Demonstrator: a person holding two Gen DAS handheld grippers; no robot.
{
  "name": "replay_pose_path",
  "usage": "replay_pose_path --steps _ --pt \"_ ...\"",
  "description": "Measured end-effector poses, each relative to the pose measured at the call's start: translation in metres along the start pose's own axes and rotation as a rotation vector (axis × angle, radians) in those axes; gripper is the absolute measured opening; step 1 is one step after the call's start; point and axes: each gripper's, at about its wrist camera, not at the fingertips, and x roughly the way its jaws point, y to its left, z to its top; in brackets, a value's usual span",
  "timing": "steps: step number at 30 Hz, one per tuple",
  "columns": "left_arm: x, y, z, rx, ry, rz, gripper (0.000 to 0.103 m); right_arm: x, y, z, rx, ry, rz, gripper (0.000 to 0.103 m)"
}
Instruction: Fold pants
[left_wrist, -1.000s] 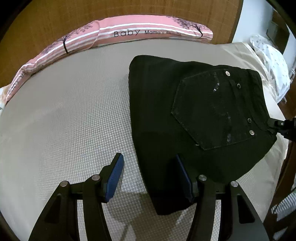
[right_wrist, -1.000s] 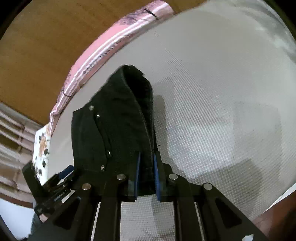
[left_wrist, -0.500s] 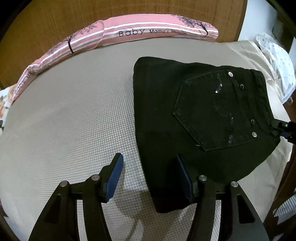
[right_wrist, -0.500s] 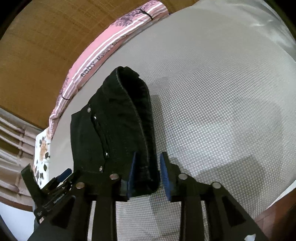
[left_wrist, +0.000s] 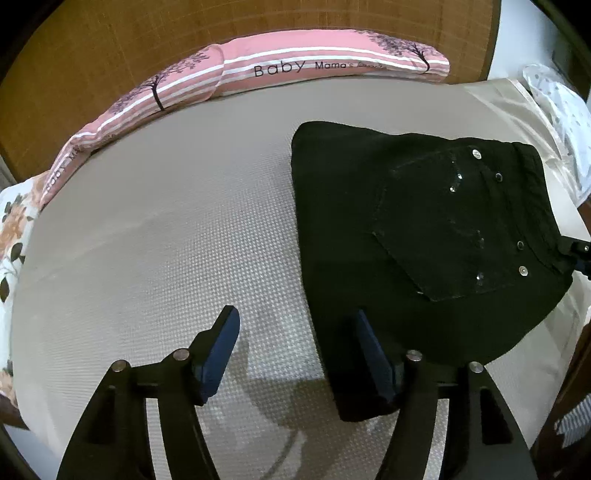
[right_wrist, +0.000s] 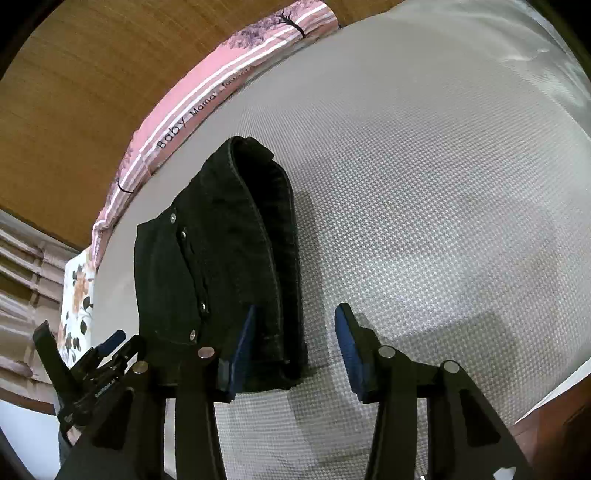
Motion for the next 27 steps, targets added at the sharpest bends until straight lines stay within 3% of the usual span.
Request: replay_pose_path --steps 13,23,27 --pt "-0.002 0.007 0.005 -0.04 -0.012 0.042 0.067 -0.007 0.006 0.006 -0.027 -0.045 -0.012 0.054" --pt "-0.003 0.033 0.013 -0.167 -0.006 -0.12 0.068 -0.013 0.008 0.017 -0.027 -0.063 0.024 0.059" --pt "0.002 0.039 0.016 -0.211 0.021 -0.236 0.068 -0.012 0.007 0.021 -0.034 -0.053 0.042 0.059"
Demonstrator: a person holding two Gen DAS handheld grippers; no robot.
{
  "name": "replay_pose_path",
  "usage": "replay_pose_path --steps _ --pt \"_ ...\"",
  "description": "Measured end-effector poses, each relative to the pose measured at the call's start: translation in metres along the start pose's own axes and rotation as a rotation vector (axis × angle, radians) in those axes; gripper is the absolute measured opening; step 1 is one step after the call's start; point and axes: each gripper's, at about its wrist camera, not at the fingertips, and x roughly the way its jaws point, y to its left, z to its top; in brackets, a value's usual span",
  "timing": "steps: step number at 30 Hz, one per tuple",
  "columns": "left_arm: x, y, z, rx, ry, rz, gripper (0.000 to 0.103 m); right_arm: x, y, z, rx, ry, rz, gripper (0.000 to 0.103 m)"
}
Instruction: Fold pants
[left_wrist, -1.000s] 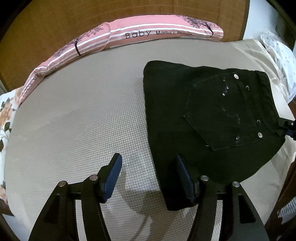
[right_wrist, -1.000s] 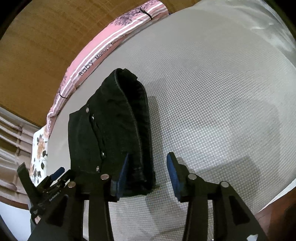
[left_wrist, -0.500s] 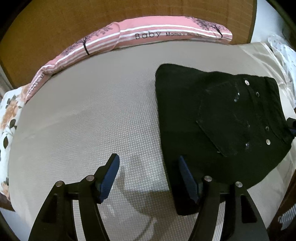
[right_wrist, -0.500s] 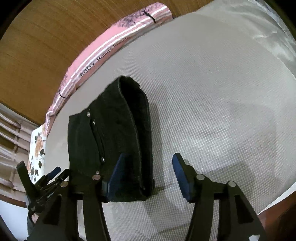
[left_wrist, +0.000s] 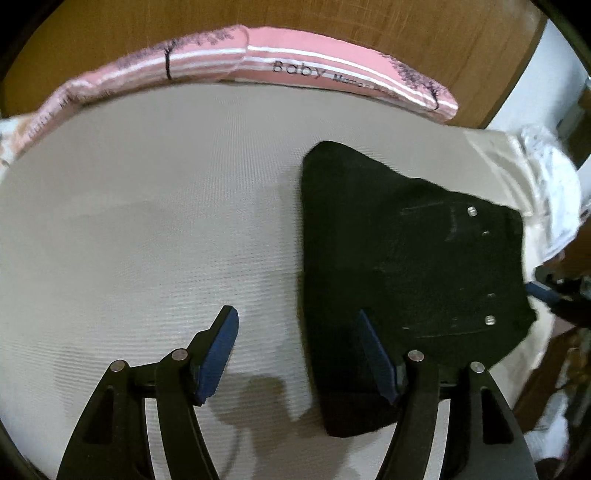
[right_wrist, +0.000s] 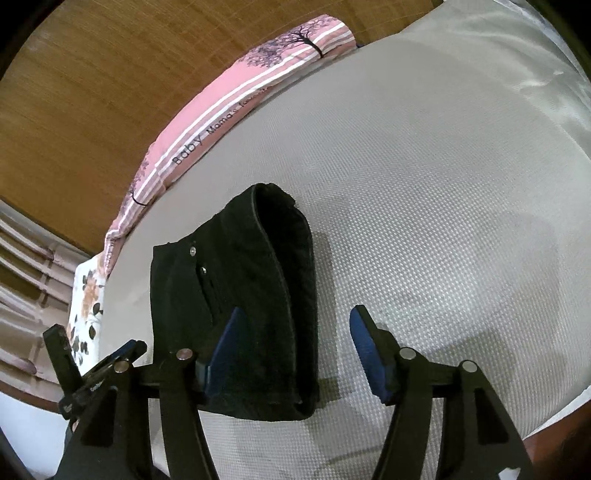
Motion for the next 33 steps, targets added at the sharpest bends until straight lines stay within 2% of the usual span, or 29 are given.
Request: replay_pose_path --steps 5,13,18,26,30,33 --pt "0.01 0.005 0.001 -0.072 0.051 -0.068 0.068 0.006 -0.003 0.004 0.001 0.024 0.01 0.06" --pt "0.02 0.012 0.006 -0.157 0.114 -0.231 0.068 0.028 -0.014 0.007 0.013 0.121 0.1 0.065" --pt "0.03 0.017 0.009 -0.191 0.149 -0.265 0.067 0.042 -0.024 0.009 0.034 0.172 0.136 0.065" --pt "0.043 0.008 0.026 -0.135 0.142 -0.296 0.068 0.056 -0.025 0.021 0.004 0.216 0.221 0.067" --pt "0.05 0.009 0.036 -0.113 0.128 -0.344 0.071 0.071 -0.018 0.027 -0.012 0.264 0.3 0.067" --pt "0.056 0.011 0.043 -0.107 0.12 -0.397 0.071 0.08 -0.01 0.027 -0.022 0.295 0.358 0.073"
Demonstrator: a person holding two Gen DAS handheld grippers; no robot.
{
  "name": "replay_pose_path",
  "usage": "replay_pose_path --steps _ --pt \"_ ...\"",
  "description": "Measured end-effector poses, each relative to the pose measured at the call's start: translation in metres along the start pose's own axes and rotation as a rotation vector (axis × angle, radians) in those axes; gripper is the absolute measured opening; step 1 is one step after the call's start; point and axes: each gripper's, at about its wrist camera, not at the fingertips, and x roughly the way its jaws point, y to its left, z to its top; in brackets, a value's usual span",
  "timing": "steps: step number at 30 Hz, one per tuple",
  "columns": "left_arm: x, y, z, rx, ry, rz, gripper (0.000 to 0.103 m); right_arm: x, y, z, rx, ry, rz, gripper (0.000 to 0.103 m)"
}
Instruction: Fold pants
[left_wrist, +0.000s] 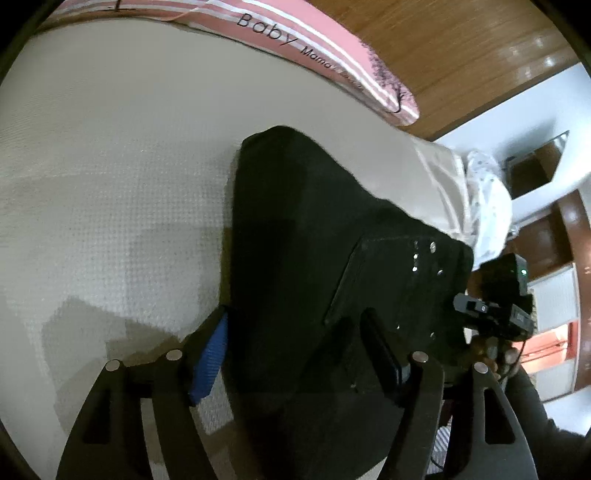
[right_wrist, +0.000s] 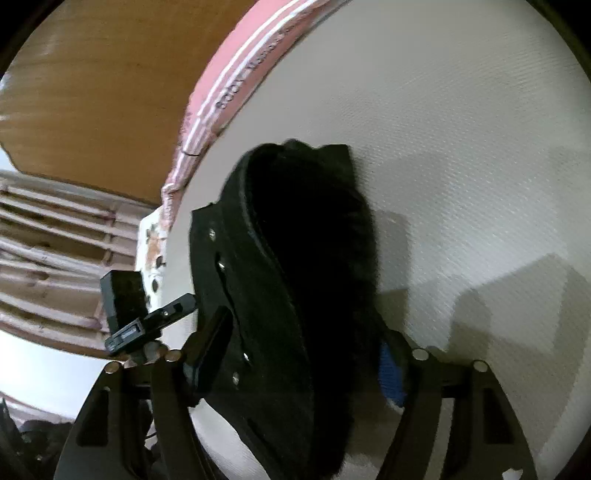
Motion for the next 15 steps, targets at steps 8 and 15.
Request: replay_pose_path --steps 8,15 --pt "0.006 -0.007 -0.002 0.027 0.044 -0.056 0.07 0.014 0.007 0.004 -0.023 0.025 0.051 0.072" --pt "0.008 -0.009 0.0 0.025 0.046 -0.04 0.046 0.008 -0.005 0.0 0.011 -0.008 0.054 0.051"
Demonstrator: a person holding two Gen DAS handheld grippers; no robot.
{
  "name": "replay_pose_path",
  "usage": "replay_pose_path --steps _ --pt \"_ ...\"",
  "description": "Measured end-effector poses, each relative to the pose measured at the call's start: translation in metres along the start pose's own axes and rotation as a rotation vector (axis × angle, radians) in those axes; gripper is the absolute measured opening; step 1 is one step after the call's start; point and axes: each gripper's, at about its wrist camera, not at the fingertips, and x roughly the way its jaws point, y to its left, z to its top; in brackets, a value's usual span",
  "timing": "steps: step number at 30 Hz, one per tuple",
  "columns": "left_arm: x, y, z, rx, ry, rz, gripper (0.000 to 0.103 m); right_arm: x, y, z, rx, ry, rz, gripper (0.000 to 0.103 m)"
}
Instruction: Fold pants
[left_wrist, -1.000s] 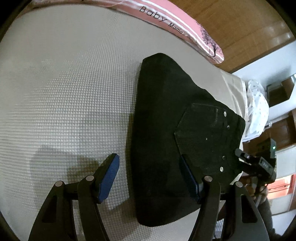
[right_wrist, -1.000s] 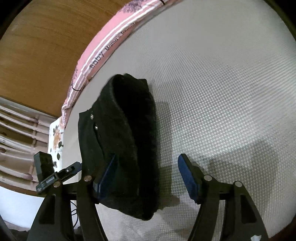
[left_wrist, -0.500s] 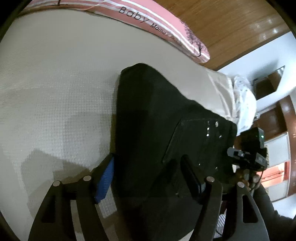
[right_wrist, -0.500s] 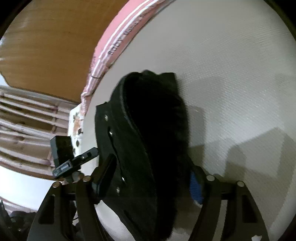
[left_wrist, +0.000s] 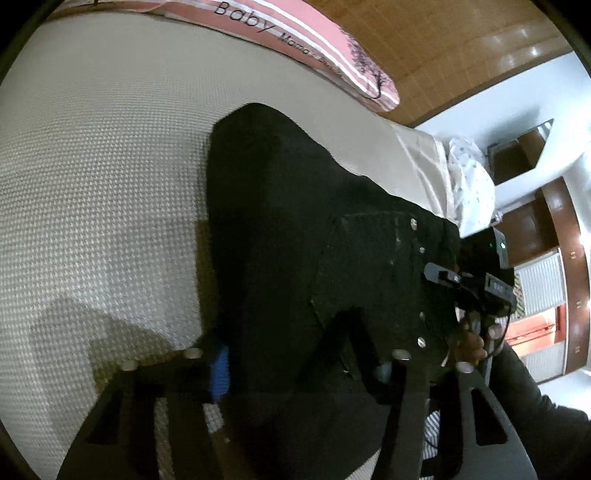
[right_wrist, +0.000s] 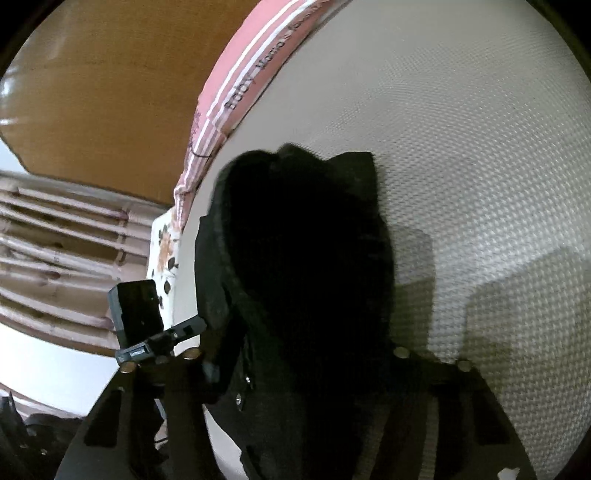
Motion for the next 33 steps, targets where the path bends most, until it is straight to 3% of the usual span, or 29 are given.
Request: replay_pose_path --steps 4,9,16,21,33 --pt "0.001 -0.003 0.001 -0.003 -0.008 0.047 0.04 0.001 0.002 -0.001 0.013 -0.027 -0.017 0.051" --pt "0.005 -0.026 -0.002 0.073 -0.02 0.216 0.036 -0.002 0.006 -0.01 0.022 -0.078 -0.072 0.042" --pt "-0.001 -0.048 -0.007 0.141 -0.048 0.351 0.025 -0.002 0.031 -0.018 0.017 -0.135 -0.161 0.034" --pt "-0.019 -0.059 -0.013 0.176 -0.068 0.386 0.018 -0.003 0.047 -0.019 0.02 -0.156 -0.175 0.031" --pt "-0.068 -0.043 -0.041 0.145 -0.105 0.434 0.016 0.026 0.091 -0.042 -0.021 -0.112 -0.171 0.03"
